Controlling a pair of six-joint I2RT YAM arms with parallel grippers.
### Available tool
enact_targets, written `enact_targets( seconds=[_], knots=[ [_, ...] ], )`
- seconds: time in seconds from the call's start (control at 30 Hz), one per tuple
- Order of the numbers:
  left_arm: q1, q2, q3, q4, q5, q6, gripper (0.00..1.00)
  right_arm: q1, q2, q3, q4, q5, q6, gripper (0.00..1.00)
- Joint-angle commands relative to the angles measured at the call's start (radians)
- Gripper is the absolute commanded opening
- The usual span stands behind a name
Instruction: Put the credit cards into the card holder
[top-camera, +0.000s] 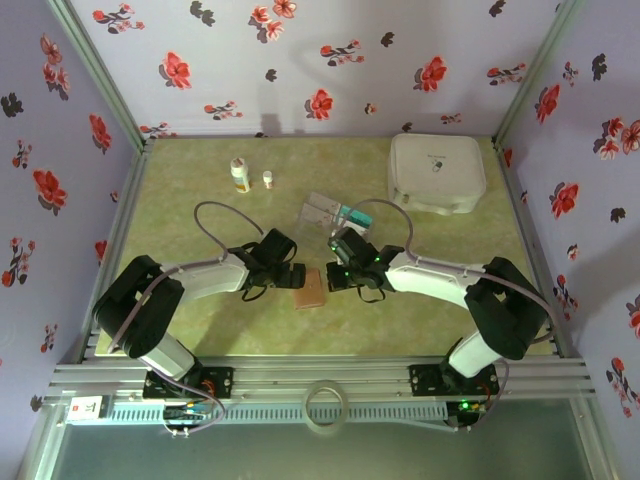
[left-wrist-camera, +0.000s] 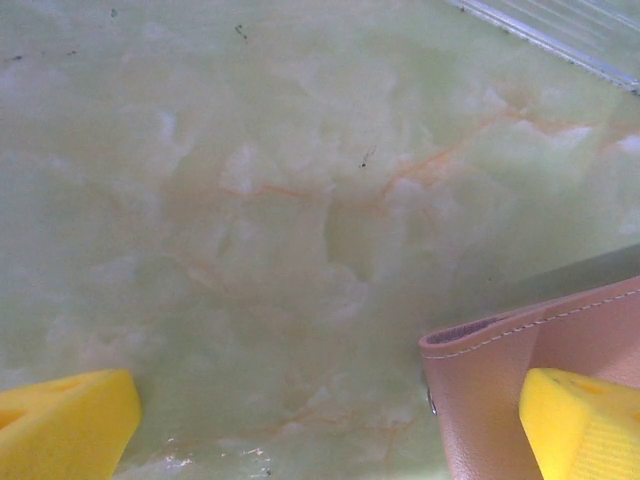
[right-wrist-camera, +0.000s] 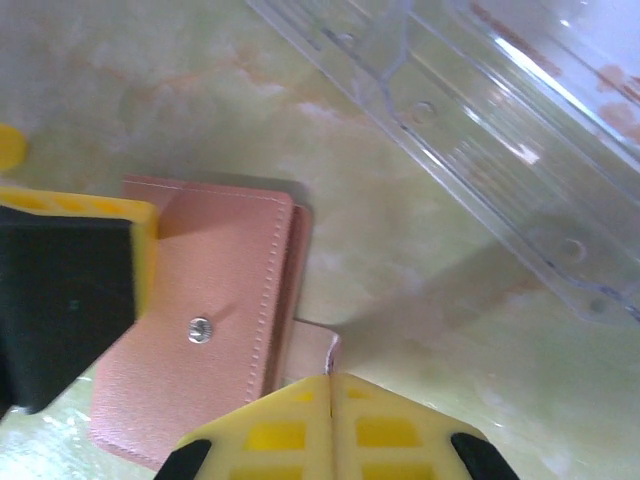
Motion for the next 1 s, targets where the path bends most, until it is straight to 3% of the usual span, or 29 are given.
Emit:
enact_targets(
  seconds=[0.0, 0.43, 0.97],
  knots=[
    [0.011, 0.068, -0.038, -0.053, -0.078, 0.024, 1.00, -0.006, -0.014, -0.012, 0.065, -0.068, 0.025, 0.00],
    [0.010, 0.070, -0.040, -0.049, -0.076, 0.024, 1.00, 0.002, 0.065, -0.021, 0.186, -0.172, 0.083, 0.00],
    [0.010, 0.073, -0.042, -0.044, -0.078, 0.020, 1.00, 0.033, 0.126, 0.004, 0.214, -0.182, 0.097, 0.00]
  ],
)
